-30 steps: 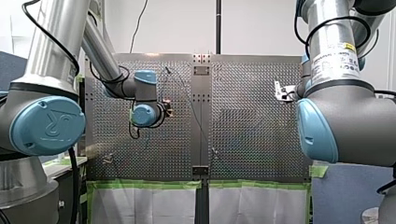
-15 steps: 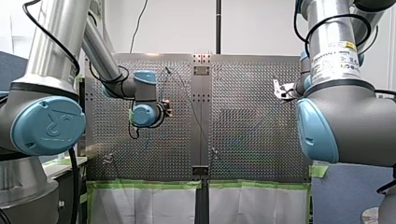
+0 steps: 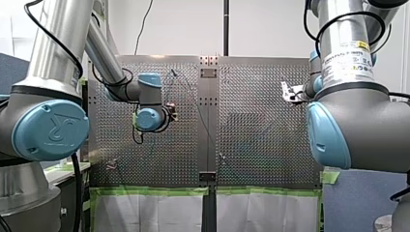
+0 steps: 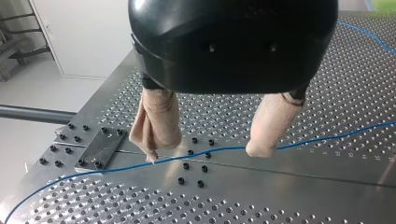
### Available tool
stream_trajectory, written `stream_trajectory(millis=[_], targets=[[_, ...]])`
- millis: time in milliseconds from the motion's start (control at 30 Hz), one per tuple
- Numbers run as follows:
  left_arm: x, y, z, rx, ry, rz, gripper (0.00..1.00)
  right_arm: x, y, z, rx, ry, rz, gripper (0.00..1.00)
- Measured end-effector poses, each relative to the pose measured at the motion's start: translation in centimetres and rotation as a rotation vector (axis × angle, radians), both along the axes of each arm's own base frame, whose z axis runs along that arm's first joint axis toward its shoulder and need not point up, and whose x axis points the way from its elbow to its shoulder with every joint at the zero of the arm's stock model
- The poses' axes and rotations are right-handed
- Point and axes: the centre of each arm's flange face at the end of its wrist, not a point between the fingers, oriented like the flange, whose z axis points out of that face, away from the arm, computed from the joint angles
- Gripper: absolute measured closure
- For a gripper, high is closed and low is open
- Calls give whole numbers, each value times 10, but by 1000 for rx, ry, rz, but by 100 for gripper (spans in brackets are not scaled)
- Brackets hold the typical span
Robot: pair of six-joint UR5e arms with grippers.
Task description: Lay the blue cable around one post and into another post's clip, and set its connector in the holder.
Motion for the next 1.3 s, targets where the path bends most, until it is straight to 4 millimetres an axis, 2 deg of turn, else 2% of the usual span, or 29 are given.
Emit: stream_trajectory(millis=[200, 367, 500, 700, 1000, 1300], targets=[[1, 0, 0, -7, 1, -6, 0, 12, 17, 13, -39, -6, 18, 0], [-1, 1, -2, -22, 21, -7, 0, 41, 42, 26, -74, -8, 61, 0], [-5, 2, -6, -33, 58, -11, 0, 62, 55, 26, -76, -8, 72, 0], [-15, 4, -14, -1, 121, 4, 0, 91, 77, 7, -72, -5, 74, 0], [-39, 15, -34, 52, 184, 25, 0, 131, 118, -30, -69, 11, 76, 0], [-44, 18, -38, 52, 190, 27, 0, 163, 164, -59, -12, 52, 79, 0]])
